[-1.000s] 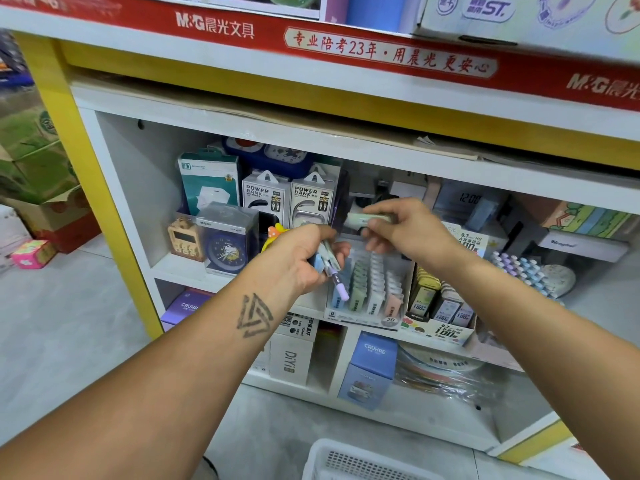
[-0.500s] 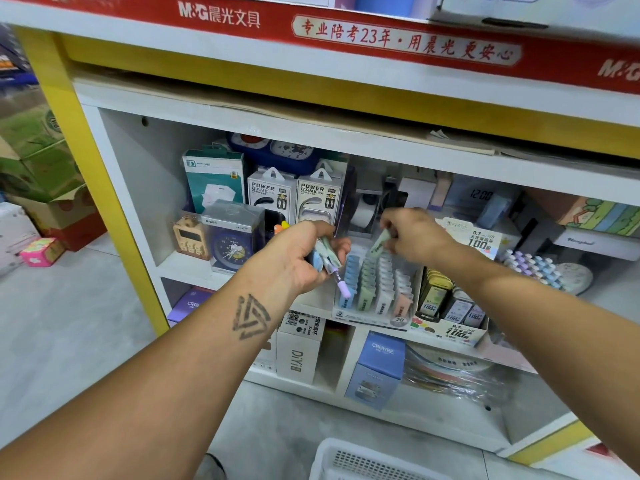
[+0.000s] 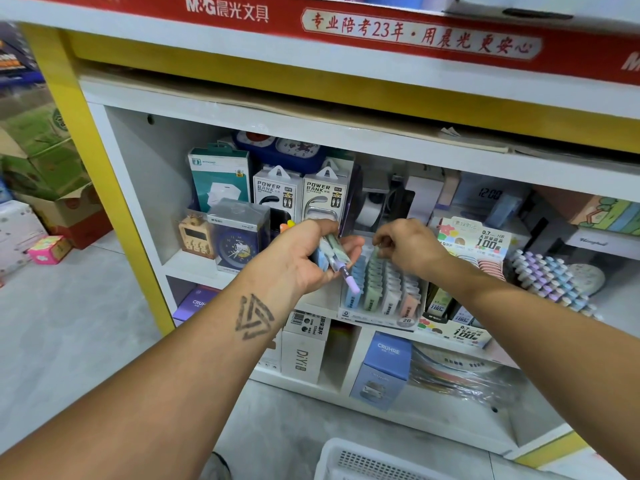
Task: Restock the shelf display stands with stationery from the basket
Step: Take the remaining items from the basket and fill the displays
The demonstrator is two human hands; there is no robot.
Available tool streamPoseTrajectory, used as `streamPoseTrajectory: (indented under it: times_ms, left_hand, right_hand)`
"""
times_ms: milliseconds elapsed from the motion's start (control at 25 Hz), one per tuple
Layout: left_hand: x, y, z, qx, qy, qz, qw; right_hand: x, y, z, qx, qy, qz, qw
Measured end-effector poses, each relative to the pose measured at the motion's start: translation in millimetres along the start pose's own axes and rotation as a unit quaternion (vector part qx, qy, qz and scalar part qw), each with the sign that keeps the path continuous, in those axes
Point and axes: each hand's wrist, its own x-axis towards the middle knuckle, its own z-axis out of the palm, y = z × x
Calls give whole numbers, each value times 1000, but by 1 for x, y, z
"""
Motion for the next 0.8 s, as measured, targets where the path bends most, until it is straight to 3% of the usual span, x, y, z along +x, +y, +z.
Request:
streamPoseTrajectory:
  times_ms: [240,480,520,600,680,720,800]
  left_hand:
    - [-2,-1,1,6,-22,7,1000]
    - [-1,-1,3,0,-26,12,1000]
    - [-1,-1,3,0,-24,15,1000]
    - [1,0,3,-3,-19,25,1000]
    - [3,1,3,-7,-15,34,999]
    - [4,1,3,-12,-12,34,999]
    - [6,0,4,-23,-2,36,999]
  right_hand:
    - [1,-3,-2,-65,24,-10,998]
    - [3,-11,-4,-98,-83,-13,992]
    - [2,-14,-8,-56,-72,-7,996]
    - [-3,-24,-20,180,-37,42,982]
    - [-14,-37,-35,422,-37,53,904]
    - [-19,-41,-40,451,-47,35,890]
    - [-30,-50,-46,415,-79,8,906]
